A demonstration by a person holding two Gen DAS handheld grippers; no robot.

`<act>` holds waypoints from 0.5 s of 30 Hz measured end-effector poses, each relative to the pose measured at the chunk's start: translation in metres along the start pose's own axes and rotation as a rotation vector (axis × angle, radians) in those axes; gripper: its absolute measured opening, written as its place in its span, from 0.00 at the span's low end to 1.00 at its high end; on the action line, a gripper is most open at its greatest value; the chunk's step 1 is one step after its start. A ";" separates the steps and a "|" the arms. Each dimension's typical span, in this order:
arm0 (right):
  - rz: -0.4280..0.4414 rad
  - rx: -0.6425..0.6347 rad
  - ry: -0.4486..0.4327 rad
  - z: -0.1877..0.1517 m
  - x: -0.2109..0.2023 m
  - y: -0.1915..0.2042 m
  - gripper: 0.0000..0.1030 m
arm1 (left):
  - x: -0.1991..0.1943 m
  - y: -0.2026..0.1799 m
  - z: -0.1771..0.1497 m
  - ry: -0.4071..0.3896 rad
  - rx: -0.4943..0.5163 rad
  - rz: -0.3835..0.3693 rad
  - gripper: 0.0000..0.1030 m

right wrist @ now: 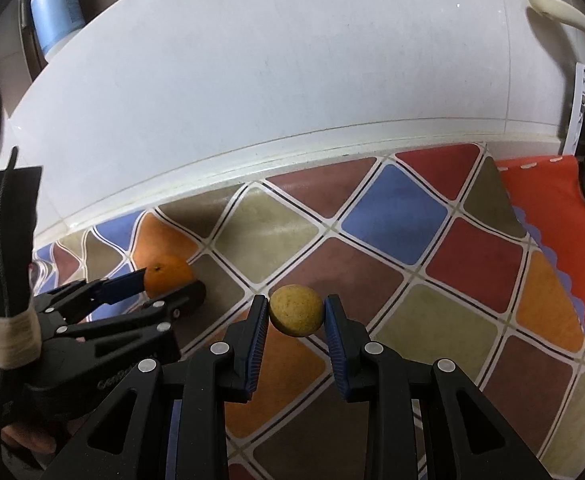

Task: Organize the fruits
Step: 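Grasp the small yellow fruit with the right tool while the left tool grasps the orange, then carry both fruits over the plate and lower them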

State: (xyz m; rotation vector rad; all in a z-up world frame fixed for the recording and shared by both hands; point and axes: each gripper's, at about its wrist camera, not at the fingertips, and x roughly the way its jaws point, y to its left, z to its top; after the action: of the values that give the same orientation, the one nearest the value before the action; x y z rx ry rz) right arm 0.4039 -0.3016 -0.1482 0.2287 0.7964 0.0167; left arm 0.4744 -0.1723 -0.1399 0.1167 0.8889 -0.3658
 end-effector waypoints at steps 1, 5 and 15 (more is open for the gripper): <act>-0.002 -0.001 0.002 0.000 0.001 0.000 0.29 | 0.000 0.000 0.001 0.000 -0.001 -0.009 0.41; 0.012 0.002 0.016 -0.002 0.003 0.000 0.29 | 0.000 0.001 0.000 0.002 0.002 -0.009 0.41; 0.031 -0.012 0.018 -0.004 -0.007 0.009 0.29 | -0.039 0.014 -0.014 -0.023 -0.012 0.005 0.41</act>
State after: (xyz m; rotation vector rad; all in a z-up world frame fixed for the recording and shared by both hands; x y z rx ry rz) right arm 0.3966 -0.2931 -0.1443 0.2294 0.8103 0.0527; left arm 0.4472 -0.1452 -0.1193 0.1037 0.8676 -0.3570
